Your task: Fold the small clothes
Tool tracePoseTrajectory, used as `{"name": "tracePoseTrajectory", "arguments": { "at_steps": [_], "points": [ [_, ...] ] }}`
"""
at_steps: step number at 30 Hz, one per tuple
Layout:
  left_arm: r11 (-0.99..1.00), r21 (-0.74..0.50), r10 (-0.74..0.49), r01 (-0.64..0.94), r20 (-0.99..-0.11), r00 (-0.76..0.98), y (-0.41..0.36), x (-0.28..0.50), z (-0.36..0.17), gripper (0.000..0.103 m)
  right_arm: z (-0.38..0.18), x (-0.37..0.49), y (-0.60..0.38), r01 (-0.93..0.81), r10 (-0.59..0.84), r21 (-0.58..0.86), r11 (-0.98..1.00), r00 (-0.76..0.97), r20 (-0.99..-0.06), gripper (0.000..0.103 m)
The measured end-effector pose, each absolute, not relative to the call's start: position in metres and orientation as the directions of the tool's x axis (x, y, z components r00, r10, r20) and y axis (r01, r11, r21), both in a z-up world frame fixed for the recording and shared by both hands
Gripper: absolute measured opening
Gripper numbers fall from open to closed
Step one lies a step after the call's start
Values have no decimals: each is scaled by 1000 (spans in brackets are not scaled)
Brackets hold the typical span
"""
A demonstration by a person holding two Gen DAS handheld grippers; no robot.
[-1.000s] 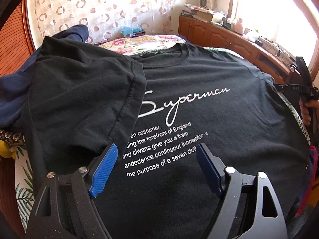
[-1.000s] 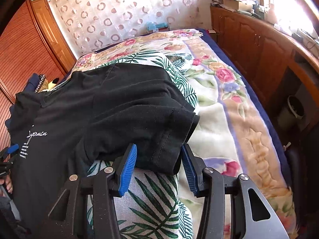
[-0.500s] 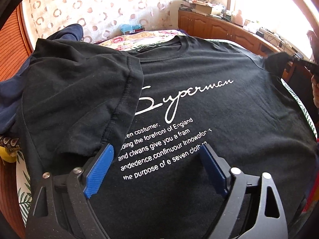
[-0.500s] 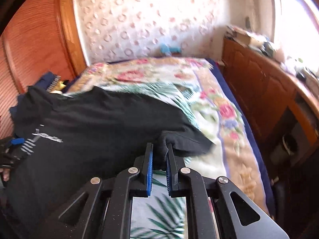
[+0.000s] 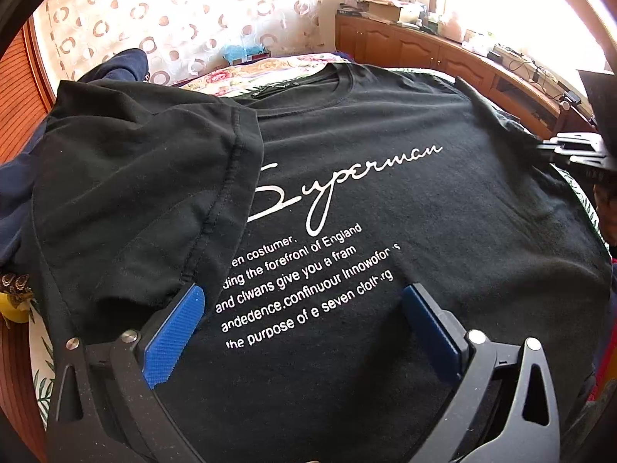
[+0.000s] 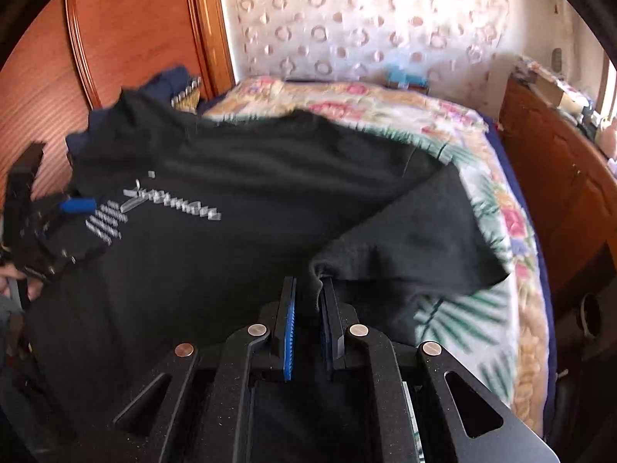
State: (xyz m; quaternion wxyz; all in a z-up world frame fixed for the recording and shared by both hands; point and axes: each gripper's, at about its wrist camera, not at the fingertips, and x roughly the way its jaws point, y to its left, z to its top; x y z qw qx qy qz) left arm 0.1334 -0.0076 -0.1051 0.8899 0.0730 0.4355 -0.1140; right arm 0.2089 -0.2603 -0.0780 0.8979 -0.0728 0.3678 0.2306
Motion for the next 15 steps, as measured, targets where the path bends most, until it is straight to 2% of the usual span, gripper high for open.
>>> {"name": "tracePoseTrajectory", "arguments": {
  "at_steps": [3,5,7,8,12,15],
  "points": [
    [968,24,-145,251,-759,635,-5,125,-95,103,-85,212,-267,-462,368,61,885,613,-700,11],
    [971,4,-160,240,-735,659,-3,119,-85,103,-81,212,-269,-454,367,66,888,616,-697,16],
    [973,-8,-168,230,-707,687,0,114,-74,103,-76,209,-269,-447,360,62,892,622,-696,29],
    [974,-14,-172,226,-694,699,0,110,-68,103,-70,200,-268,-450,366,65,891,625,-690,31],
    [975,-24,-184,222,-653,735,1,98,-49,103,-53,187,-270,-445,373,62,893,657,-656,40],
    [976,-19,-180,216,-625,759,-1,91,-39,103,-44,183,-287,-404,354,65,912,699,-621,41]
  ]
}}
